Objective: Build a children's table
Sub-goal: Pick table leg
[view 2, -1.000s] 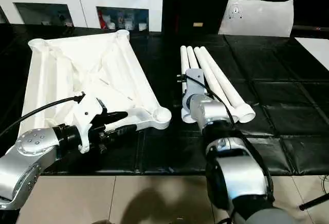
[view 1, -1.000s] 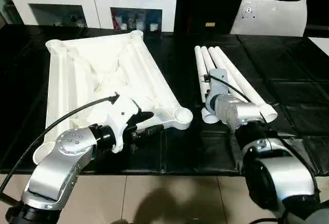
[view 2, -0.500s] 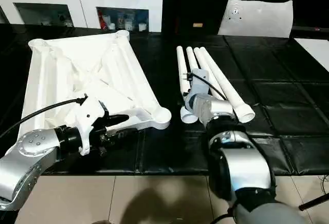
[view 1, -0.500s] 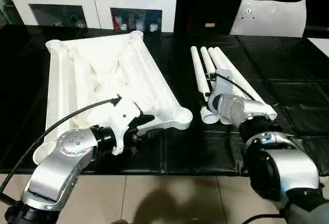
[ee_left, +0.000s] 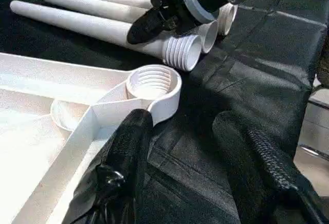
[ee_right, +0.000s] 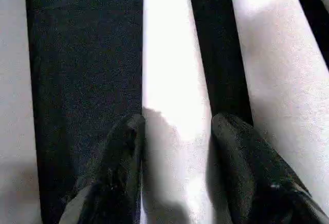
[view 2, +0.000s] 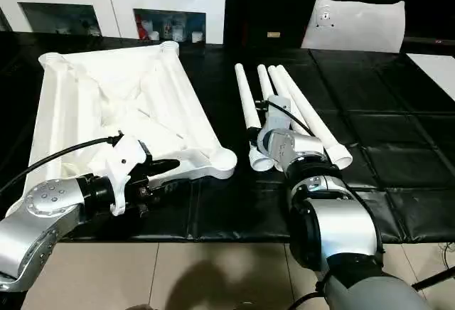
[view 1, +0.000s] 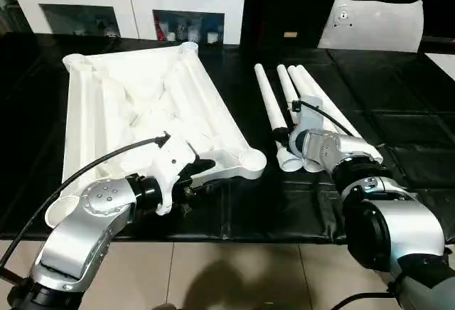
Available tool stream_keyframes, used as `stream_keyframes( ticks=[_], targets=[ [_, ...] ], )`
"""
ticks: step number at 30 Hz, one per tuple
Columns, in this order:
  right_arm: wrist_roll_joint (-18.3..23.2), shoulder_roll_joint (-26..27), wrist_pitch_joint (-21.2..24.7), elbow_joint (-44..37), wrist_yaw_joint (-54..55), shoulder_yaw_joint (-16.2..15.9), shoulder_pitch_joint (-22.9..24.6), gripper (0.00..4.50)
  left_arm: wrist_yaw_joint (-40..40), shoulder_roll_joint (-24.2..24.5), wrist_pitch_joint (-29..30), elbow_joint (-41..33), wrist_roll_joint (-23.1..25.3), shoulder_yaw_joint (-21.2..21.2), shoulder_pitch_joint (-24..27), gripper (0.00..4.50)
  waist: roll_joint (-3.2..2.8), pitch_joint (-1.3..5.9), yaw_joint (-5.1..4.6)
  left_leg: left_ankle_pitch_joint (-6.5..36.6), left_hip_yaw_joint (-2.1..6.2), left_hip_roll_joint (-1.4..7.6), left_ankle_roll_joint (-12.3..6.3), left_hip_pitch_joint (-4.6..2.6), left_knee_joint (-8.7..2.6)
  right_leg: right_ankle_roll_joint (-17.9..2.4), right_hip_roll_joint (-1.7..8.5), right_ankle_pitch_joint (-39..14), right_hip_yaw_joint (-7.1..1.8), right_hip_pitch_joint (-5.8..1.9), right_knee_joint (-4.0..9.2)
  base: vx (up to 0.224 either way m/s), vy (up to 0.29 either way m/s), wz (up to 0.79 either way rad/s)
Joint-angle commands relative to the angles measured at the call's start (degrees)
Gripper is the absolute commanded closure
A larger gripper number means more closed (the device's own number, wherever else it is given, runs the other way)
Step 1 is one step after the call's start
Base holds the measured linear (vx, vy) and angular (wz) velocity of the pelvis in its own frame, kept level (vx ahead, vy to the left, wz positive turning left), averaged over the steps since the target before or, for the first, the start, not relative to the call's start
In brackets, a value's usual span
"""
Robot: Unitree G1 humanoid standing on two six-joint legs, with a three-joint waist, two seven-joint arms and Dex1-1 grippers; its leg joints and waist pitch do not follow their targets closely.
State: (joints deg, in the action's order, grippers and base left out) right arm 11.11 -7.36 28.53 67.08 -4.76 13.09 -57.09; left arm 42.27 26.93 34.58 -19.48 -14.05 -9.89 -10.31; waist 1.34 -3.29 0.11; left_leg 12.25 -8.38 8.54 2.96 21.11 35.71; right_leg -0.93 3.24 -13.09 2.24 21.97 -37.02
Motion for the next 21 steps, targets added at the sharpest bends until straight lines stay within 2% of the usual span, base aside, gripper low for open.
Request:
stream_keyframes(
  ticks=[1, 10, 12, 14, 15, 18, 19, 20, 21],
  targets=[
    [-0.13, -0.03, 0.47, 1.58, -0.07, 0.13, -0.32, 2.66, 0.08, 0.3, -0.65, 0.35, 0.1, -0.75, -0.7, 2.19, -0.3, 3.41, -0.15, 5.75, 0.14, 3.75, -1.38, -0.06, -4.25, -15.63, 4.36, -2.76, -2.73, -2.5, 3.97, 0.0, 0.0, 0.0],
    [0.71, 0.05, -1.48, 1.34, -0.41, 1.29, -0.29, 2.7, -0.48, -0.25, -0.22, 0.58, -0.2, -0.46, -1.06, 2.19, -0.4, 3.37, -0.19, 6.99, 0.2, 3.81, -0.79, -0.1, -4.36, -15.48, 4.39, -3.9, -2.73, -2.43, 4.07, 0.0, 0.0, 0.0],
    [1.83, -0.12, -4.56, -0.39, -1.93, 2.34, -0.21, 2.7, -2.23, -1.62, 0.97, 1.29, -0.76, 0.85, -1.95, 2.19, -0.32, 3.52, -0.1, 5.77, 0.12, 3.76, -1.17, -0.04, -4.21, -15.69, 4.46, -2.32, -2.8, -2.57, 3.94, 0.0, 0.0, 0.0],
    [1.86, -0.13, -4.64, -0.44, -1.97, 2.36, -0.21, 2.7, -2.27, -1.65, 0.97, 1.32, -0.76, 0.88, -1.97, 2.02, -0.32, 3.6, -0.03, 4.6, 0.11, 3.8, -1.66, 0.04, -4.14, -15.99, 4.48, -0.65, -2.78, -2.62, 3.83, 0.0, 0.0, 0.0],
    [2.77, -0.43, -7.25, -2.27, -4.58, 2.99, 0.01, 2.7, -4.43, -2.95, 0.39, 2.78, -0.07, 1.88, -3.13, 1.85, -0.29, 3.74, 0.08, 2.91, 0.05, 3.73, -2.69, 0.17, -3.99, -16.52, 4.46, 1.96, -2.76, -2.77, 3.63, 0.0, 0.0, 0.0],
    [3.2, -0.71, -8.97, -4.22, -7.21, 2.98, 0.45, 2.71, -5.9, -3.88, -0.19, 3.99, 0.4, 2.57, -4.09, 1.72, -0.29, 4.0, 0.22, 0.66, 0.08, 3.68, -4.4, 0.3, -3.79, -17.06, 4.38, 5.74, -2.69, -2.96, 3.38, 0.0, 0.0, 0.0],
    [4.5, -0.9, -9.78, -6.4, -10.23, 3.54, 1.12, 2.71, -8.07, -5.06, -0.12, 5.53, 0.92, 3.5, -5.34, 1.72, -0.37, 4.19, 0.19, -0.73, 0.11, 3.73, -5.34, 0.31, -3.61, -17.52, 4.36, 8.03, -2.64, -3.0, 3.11, 0.0, 0.0, 0.0],
    [5.53, -1.0, -10.04, -7.49, -11.76, 4.18, 1.48, 2.93, -8.81, -5.72, -0.35, 6.09, 0.83, 4.02, -5.94, 1.47, -0.27, 4.27, 0.27, -1.65, 0.09, 3.71, -6.35, 0.38, -3.48, -17.89, 4.43, 9.43, -2.66, -3.08, 3.06, 0.0, 0.0, 0.0],
    [6.79, -1.11, -10.44, -8.72, -13.57, 5.01, 1.89, 3.08, -9.59, -6.51, -0.67, 6.71, 0.64, 4.63, -6.64, 1.41, -0.24, 4.41, 0.39, -2.73, 0.13, 3.71, -7.36, 0.45, -3.4, -18.2, 4.44, 10.68, -2.61, -3.14, 2.94, 0.0, 0.0, 0.0]
  ],
)
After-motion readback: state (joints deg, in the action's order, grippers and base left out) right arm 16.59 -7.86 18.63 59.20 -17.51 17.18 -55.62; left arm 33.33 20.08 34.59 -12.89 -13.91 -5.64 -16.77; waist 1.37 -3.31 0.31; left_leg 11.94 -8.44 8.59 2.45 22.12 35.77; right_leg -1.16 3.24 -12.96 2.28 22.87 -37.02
